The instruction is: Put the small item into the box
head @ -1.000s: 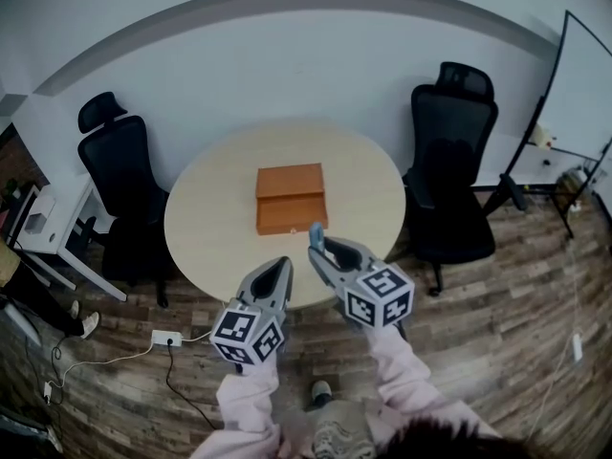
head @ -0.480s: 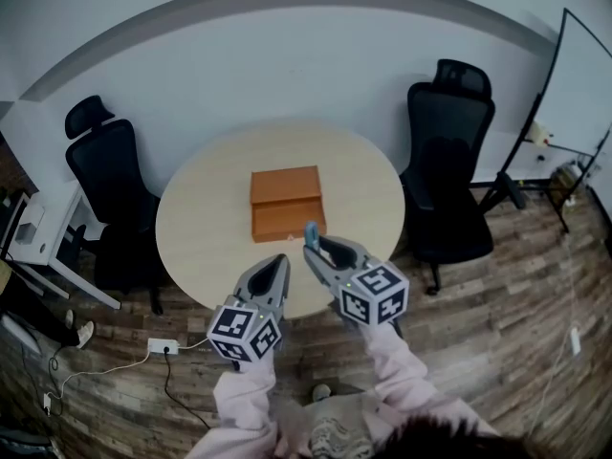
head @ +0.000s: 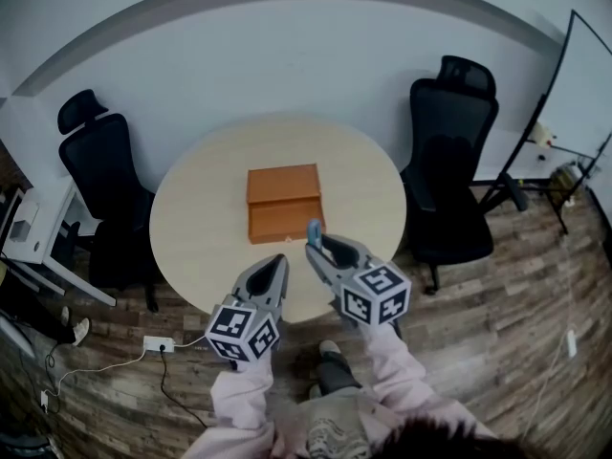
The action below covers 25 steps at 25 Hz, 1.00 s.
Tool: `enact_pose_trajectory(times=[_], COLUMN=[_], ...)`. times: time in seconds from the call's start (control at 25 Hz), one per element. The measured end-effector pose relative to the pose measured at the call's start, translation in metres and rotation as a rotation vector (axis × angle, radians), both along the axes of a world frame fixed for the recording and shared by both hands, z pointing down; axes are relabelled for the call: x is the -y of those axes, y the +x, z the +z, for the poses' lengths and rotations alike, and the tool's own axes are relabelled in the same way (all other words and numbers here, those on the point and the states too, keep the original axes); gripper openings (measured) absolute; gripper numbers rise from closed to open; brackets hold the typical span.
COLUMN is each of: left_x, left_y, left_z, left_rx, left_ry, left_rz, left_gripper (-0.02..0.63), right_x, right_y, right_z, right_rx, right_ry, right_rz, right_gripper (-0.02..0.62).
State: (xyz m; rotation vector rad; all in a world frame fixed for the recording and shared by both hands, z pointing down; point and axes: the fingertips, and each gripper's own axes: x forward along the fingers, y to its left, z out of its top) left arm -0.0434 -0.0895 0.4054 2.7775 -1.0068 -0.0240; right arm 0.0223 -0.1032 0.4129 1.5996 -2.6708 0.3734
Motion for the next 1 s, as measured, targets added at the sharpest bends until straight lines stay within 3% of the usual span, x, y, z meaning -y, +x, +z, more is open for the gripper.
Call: enact_pose_trajectory(times=[0.48,1.0], left_x=[0.064,0.123], left_y=[-0.013,0.014], left_z=[0.005,0.014], left_rx=[-0.003,-0.007], left_ry=[-0.027,-0.056], left_rz=[-0.092,-0.138], left_gripper=[0.011,0.011], right_x=[0.068,0.131], right_y=[-0.001,0.014], right_z=[0.004,0.01], right_rx=[-0.009,-0.038], right_ry=[-0.016,-0.052], right_rz=[-0.069,-0.147], right_gripper=[0.133,0.133])
